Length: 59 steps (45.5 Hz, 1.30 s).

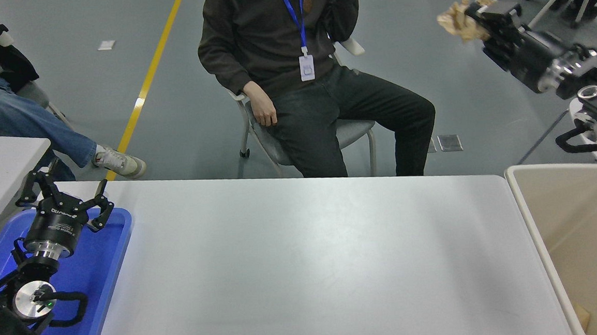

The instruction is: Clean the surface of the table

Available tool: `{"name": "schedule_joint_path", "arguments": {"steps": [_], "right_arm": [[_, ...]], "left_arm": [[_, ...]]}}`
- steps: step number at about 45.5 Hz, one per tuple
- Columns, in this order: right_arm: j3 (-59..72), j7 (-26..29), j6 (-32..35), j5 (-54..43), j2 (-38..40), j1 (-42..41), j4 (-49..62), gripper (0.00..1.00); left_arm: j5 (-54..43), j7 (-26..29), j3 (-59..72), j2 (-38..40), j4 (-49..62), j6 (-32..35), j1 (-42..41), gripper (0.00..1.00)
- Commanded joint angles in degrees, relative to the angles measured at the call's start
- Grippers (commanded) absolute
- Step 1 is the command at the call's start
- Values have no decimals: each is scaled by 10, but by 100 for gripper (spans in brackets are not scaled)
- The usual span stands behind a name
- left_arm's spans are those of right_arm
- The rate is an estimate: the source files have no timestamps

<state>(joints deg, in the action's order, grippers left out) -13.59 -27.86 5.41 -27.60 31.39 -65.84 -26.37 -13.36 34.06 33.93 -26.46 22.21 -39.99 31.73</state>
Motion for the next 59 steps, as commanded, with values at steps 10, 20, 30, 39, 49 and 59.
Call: {"name": "schedule_joint_path", "arguments": {"steps": [10, 20, 30, 39, 49, 59], "right_arm": [[1, 96, -7, 114, 10, 44, 183, 0], [0, 179, -8, 140, 25, 56, 200, 0], [0, 227, -18, 156, 39, 93, 204, 0], [2, 257, -24, 156, 38, 135, 225, 0], [22, 264, -33, 147, 19, 193, 228, 0], [106, 265, -34, 147, -27, 259, 228, 0]], "left_arm": [[0, 0, 0, 0, 0, 0, 0, 100], [0, 0, 0, 0, 0, 0, 0, 100], [0, 0, 0, 0, -1, 0, 0, 100], [0, 0, 0, 0, -1, 0, 0, 100], [0, 0, 0, 0, -1, 0, 0, 100], [0, 0, 0, 0, -1, 0, 0, 100]]}}
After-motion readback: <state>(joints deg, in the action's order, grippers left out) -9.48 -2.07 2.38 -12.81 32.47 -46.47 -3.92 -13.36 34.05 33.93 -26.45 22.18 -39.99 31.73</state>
